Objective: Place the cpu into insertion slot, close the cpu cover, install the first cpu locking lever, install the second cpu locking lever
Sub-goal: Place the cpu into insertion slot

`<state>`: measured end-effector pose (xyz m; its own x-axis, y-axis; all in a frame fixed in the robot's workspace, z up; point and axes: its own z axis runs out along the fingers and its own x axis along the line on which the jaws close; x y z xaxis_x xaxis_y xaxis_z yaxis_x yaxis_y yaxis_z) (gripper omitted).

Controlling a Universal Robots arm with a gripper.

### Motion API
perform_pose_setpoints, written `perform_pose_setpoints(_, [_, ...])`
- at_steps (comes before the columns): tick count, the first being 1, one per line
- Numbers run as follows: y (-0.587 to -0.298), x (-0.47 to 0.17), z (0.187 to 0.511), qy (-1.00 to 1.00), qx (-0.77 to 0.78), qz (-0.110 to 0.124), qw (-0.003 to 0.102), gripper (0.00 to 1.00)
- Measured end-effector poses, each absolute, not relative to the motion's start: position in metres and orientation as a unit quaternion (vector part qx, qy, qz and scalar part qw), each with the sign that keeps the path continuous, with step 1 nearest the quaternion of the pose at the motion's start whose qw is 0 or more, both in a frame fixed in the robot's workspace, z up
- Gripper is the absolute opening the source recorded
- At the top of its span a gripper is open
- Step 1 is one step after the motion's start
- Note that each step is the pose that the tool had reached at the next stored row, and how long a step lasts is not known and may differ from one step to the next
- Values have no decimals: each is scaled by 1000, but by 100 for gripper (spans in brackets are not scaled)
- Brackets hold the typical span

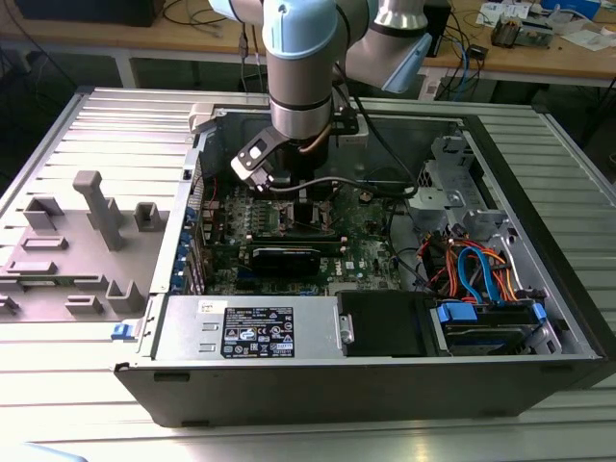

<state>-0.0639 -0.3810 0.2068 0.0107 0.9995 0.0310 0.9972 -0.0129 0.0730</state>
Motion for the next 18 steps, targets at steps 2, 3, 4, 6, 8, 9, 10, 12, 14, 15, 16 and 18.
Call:
perform_pose_setpoints(2, [-381,-64,207,702,711,37,15,54])
perform_pose_setpoints(3, [-381,-64,207,702,711,37,15,54])
perform_pose_setpoints(4, [-381,-64,207,702,711,37,15,54])
perform_pose_setpoints(6, [-381,-64,207,702,711,38,14,54])
perform_pose_setpoints(8, [-380,-64,207,702,711,38,14,54])
perform_pose_setpoints(9, [-380,-64,207,702,711,38,14,54])
perform_pose_setpoints(10, [-379,-64,207,702,711,38,14,54])
perform_pose_setpoints(12, [-378,-64,207,702,711,38,14,54])
perform_pose_setpoints(14, [-378,-64,207,702,711,38,14,54])
perform_pose_setpoints(15, [-378,-64,207,702,711,38,14,54])
perform_pose_setpoints(16, [-378,-64,207,702,711,38,13,54])
perform_pose_setpoints(18, [-378,-64,207,702,711,37,13,54])
